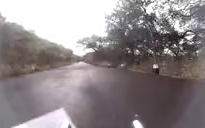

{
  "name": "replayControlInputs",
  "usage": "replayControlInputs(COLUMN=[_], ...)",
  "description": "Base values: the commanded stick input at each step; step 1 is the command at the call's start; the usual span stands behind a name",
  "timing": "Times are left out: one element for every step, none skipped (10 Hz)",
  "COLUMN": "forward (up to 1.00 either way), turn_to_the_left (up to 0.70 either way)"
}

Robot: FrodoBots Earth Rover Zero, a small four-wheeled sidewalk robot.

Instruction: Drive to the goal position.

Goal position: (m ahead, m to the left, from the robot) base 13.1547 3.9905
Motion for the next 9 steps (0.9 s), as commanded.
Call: replayControlInputs(forward=[1.0,1.0,1.0,1.0,1.0,1.0,1.0,1.0,1.0], turn_to_the_left=[0.0,0.0,0.0,0.0,0.0,0.0,0.0,0.0,0.0])
